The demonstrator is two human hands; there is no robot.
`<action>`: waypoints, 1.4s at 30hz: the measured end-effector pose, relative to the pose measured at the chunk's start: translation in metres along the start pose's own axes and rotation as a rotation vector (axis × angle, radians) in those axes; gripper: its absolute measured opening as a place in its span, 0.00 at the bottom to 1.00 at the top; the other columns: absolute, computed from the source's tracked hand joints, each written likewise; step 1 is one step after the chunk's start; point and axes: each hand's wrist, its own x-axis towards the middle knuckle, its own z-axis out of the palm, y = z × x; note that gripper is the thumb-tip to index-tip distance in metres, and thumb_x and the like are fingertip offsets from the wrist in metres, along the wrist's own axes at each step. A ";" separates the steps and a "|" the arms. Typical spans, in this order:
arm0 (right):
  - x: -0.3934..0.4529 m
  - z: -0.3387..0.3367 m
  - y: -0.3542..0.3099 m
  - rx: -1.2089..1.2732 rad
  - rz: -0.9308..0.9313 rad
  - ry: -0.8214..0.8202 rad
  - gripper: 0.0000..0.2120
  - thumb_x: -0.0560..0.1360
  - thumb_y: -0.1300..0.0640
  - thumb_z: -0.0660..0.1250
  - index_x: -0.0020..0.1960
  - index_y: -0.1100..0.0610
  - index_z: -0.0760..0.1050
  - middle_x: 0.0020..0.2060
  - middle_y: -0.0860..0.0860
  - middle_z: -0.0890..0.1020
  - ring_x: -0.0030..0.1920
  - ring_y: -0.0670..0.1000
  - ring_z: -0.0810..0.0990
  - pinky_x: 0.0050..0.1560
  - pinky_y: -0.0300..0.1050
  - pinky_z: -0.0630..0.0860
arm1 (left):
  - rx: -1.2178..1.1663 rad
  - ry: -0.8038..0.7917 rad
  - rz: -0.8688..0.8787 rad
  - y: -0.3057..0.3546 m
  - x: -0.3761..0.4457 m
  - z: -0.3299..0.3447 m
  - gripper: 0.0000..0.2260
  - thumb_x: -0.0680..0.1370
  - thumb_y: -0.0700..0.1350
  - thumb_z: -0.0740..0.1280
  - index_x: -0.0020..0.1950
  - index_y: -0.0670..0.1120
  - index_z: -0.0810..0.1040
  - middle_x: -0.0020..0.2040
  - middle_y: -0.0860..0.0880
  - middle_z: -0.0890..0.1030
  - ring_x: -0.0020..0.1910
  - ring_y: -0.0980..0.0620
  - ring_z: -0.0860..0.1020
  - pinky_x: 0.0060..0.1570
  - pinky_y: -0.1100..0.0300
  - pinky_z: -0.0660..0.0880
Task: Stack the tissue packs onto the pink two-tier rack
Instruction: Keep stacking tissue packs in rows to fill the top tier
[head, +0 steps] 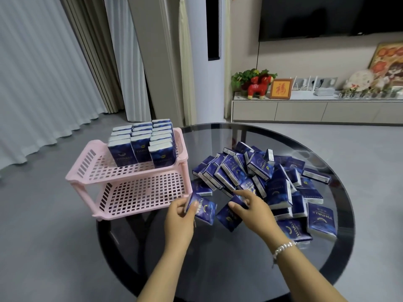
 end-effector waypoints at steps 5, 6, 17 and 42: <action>-0.023 0.002 0.000 0.357 0.117 -0.097 0.11 0.80 0.52 0.58 0.61 0.47 0.71 0.40 0.49 0.75 0.32 0.45 0.71 0.28 0.32 0.68 | -0.252 -0.075 -0.154 -0.009 -0.014 -0.012 0.16 0.77 0.41 0.67 0.63 0.53 0.72 0.52 0.42 0.80 0.42 0.47 0.80 0.31 0.60 0.78; -0.027 0.003 0.001 0.429 0.167 -0.108 0.09 0.80 0.52 0.57 0.59 0.48 0.72 0.38 0.50 0.73 0.30 0.47 0.70 0.23 0.32 0.65 | -0.305 -0.104 -0.189 -0.011 -0.016 -0.013 0.16 0.77 0.40 0.67 0.64 0.52 0.72 0.54 0.39 0.79 0.45 0.45 0.80 0.32 0.59 0.79; -0.054 0.014 -0.003 0.941 0.430 -0.001 0.05 0.81 0.51 0.56 0.53 0.51 0.68 0.46 0.52 0.79 0.25 0.50 0.80 0.20 0.35 0.65 | -0.397 -0.117 -0.248 -0.014 -0.031 -0.007 0.09 0.77 0.35 0.66 0.47 0.41 0.66 0.52 0.35 0.77 0.44 0.43 0.81 0.46 0.52 0.79; -0.066 0.011 -0.007 0.668 0.204 0.067 0.09 0.71 0.56 0.72 0.40 0.58 0.74 0.30 0.50 0.76 0.27 0.45 0.71 0.21 0.31 0.64 | -0.424 -0.375 -0.217 -0.011 -0.040 0.029 0.16 0.75 0.41 0.69 0.61 0.40 0.73 0.54 0.42 0.83 0.52 0.46 0.82 0.50 0.51 0.79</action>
